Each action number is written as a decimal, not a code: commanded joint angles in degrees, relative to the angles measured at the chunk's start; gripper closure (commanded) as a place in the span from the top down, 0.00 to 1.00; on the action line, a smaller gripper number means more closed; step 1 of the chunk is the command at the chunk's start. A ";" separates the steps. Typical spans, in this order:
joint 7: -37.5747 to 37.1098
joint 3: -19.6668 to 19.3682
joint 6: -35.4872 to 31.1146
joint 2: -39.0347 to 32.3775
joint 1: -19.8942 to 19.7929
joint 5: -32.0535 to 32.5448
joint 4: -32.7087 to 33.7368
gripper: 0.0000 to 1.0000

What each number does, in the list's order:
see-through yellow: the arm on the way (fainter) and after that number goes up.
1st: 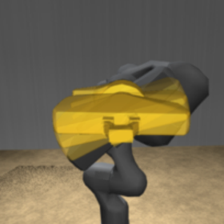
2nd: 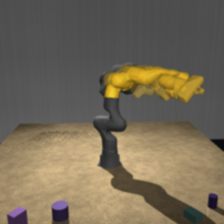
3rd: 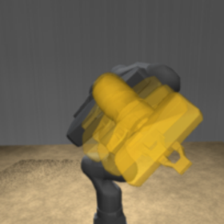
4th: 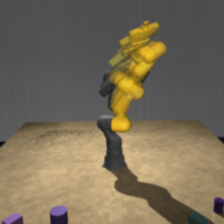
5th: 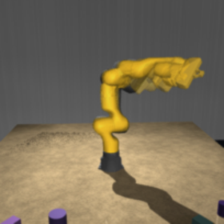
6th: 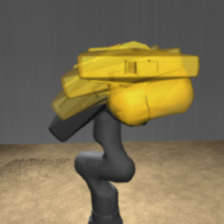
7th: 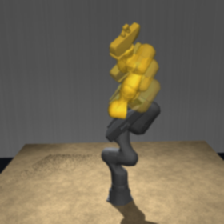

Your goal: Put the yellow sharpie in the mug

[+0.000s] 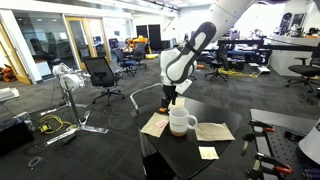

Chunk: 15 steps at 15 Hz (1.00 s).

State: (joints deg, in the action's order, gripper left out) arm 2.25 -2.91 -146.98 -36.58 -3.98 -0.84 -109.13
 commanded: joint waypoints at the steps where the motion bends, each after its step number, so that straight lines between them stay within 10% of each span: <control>1: 1.95 0.79 2.09 -0.95 -0.72 0.56 1.62 1.00; 15: 1.46 0.64 2.23 -1.54 -0.06 0.96 2.33 0.60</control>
State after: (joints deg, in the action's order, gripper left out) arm 3.19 -2.56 -146.97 -37.48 -3.93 -0.67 -108.75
